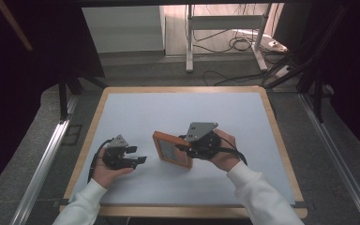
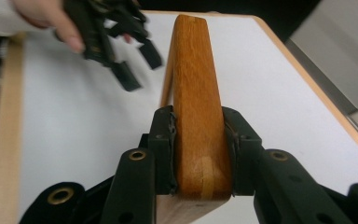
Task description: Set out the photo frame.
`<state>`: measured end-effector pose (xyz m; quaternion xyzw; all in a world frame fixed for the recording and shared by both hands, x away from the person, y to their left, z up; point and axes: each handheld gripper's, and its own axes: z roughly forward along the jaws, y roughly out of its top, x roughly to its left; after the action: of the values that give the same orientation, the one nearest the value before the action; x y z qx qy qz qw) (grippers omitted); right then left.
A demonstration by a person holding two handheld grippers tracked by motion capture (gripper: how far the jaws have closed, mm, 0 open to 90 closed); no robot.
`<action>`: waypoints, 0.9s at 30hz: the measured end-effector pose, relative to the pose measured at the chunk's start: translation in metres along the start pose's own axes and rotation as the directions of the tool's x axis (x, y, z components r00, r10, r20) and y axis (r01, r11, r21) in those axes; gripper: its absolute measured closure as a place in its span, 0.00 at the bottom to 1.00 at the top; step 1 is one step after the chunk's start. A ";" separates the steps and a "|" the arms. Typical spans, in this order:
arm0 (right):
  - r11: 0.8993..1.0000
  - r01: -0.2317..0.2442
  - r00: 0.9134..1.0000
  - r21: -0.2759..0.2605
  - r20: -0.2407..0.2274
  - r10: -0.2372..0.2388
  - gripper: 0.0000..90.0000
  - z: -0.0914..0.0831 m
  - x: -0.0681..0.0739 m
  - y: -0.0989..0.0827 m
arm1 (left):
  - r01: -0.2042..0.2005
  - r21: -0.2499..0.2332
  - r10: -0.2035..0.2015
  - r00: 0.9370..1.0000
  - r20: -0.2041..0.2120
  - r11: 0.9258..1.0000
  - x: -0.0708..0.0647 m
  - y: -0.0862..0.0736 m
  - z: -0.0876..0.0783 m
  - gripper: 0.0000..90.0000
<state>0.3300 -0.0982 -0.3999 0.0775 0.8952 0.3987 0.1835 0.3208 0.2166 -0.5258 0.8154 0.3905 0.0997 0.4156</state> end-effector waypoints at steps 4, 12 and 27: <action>0.999 -0.049 0.999 0.005 0.013 0.049 0.74 0.002 -0.013 -0.004 | -0.007 0.003 0.007 1.000 0.001 1.000 0.000 0.000 0.001 0.39; 0.993 -0.098 0.992 0.060 0.082 0.093 0.63 0.013 -0.032 -0.008 | -0.002 -0.004 0.002 1.000 0.001 1.000 0.000 0.000 0.000 0.39; 0.975 -0.222 0.959 0.008 0.182 0.217 0.36 0.017 -0.046 -0.021 | -0.001 -0.008 0.001 1.000 0.003 1.000 -0.001 0.000 -0.001 0.38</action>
<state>0.3790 -0.1134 -0.4137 0.2144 0.8663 0.3953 0.2174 0.3198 0.2164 -0.5249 0.8141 0.3889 0.1002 0.4194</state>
